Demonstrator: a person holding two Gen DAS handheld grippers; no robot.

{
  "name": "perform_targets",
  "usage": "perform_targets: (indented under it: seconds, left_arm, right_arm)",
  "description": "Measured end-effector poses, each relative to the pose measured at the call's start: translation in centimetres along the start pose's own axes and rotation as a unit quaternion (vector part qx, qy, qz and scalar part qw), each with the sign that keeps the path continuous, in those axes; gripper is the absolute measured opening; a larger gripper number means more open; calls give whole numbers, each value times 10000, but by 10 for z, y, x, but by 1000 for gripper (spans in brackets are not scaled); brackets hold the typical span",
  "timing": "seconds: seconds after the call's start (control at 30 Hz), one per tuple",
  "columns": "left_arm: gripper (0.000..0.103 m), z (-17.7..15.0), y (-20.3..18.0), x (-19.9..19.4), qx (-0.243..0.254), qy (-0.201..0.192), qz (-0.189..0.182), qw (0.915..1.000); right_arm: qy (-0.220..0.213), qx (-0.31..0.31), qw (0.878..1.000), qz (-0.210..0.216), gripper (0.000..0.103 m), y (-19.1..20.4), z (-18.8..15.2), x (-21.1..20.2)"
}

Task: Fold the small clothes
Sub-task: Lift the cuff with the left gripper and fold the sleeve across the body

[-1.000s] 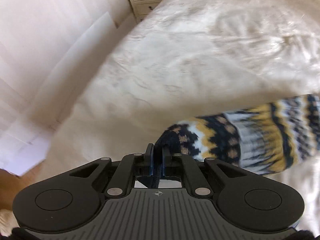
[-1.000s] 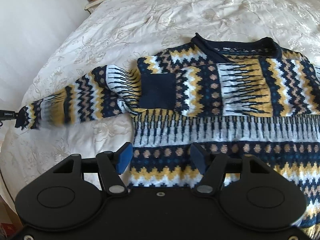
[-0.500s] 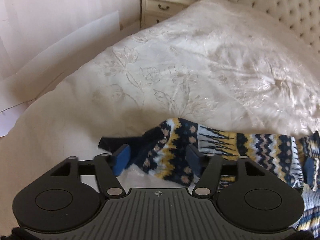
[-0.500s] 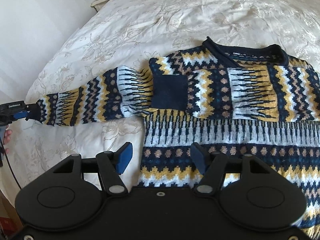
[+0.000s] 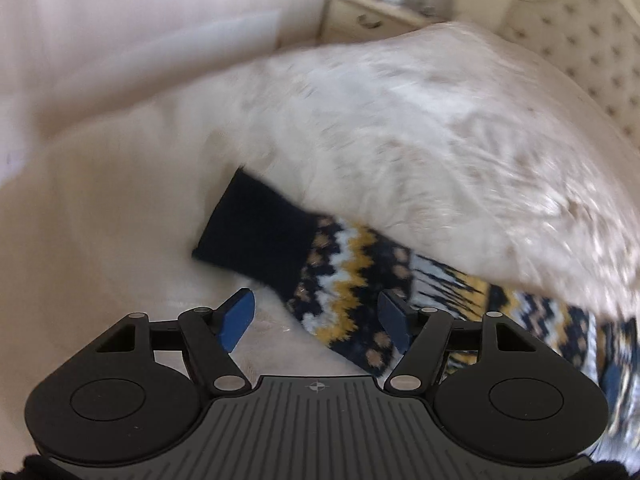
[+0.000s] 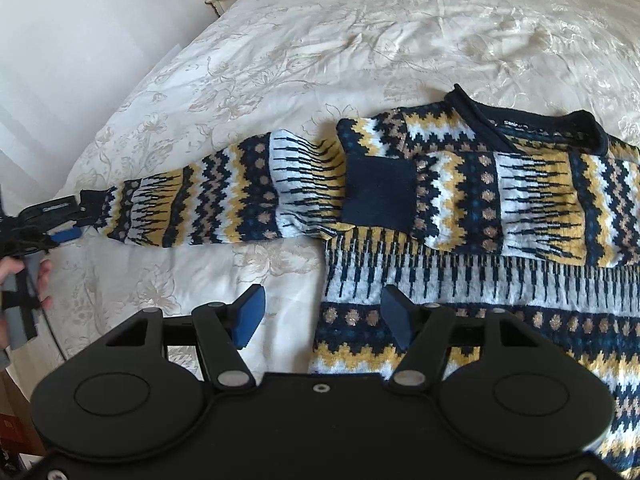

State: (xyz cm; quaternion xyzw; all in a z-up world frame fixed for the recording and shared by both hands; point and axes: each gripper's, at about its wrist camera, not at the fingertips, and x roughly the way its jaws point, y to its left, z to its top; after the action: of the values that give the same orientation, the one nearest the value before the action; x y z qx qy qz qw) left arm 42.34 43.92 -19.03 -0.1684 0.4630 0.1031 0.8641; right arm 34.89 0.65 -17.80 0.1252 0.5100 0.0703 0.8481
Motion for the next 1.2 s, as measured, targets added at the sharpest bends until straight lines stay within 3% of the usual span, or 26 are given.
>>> perform_targets:
  seconds: [0.17,0.33,0.47,0.6,0.67,0.73,0.77,0.8,0.83,0.93,1.03,1.2]
  left_arm:
    - [68,-3,8,28,-171,266,117,9994]
    - [67,4,4,42,-243,202,11,9995]
    - [68,5,2,52,-668,220,44,9975]
    - [79,4,-4,60,-749,404,9,9964]
    - [78,7,-9,62,-596,507,36,9969]
    - [60,8,-11,60,-493,435,72,9978]
    - [34,9,-12,59,-469,368,84,9982]
    - [16,9,-12,57,-490,316,140,9982]
    - [11,9,-11,54,-571,267,180,9978]
    - [8,9,-16,39,-617,-67,204,9979]
    - [8,12,-38,15,-255,-498,211,9982]
    - [8,21,-83,-42,149,-1072,-183,9940]
  right_arm:
    - [1,49,10000,-65,68,-1,2,-2]
    - [19,130,9998,-133,68,-3,2,-4]
    - [107,203,9995,-208,69,-6,-2,0]
    - [321,470,9960,-689,76,-17,-10,11]
    - [489,594,9931,-889,76,-26,-15,18]
    - [617,664,9907,-1019,77,-33,-21,22]
    - [643,676,9898,-1079,80,-36,-24,23]
    - [642,676,9893,-1121,85,-38,-27,23]
    - [618,679,9892,-1144,88,-40,-29,23]
    - [487,806,9894,-1105,102,-47,-34,19]
    - [374,906,9885,-1155,102,-55,-35,19]
    - [97,981,9863,-1321,102,-70,-39,14]
